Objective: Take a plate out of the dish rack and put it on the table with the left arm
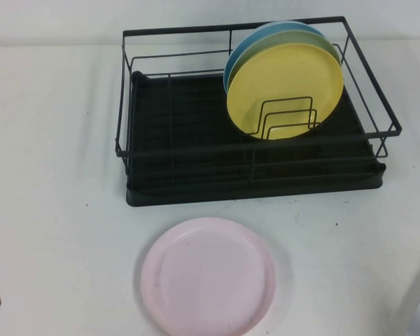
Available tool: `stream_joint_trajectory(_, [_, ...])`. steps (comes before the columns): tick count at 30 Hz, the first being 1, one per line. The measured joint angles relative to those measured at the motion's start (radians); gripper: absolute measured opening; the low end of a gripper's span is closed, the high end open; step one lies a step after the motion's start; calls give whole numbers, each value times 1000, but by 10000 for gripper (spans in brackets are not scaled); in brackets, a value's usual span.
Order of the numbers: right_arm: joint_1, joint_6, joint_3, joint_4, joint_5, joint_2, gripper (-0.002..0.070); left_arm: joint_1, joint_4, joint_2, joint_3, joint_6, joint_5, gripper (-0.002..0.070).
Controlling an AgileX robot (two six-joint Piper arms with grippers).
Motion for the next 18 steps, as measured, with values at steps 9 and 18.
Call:
stream_joint_trajectory(9, [0,0,0,0,1,0,-18,47,-2,0,86,-69,21,-1])
stream_joint_trajectory(18, [0,0,0,0,2,0,-18,47,-2,0,86,-71,27,-1])
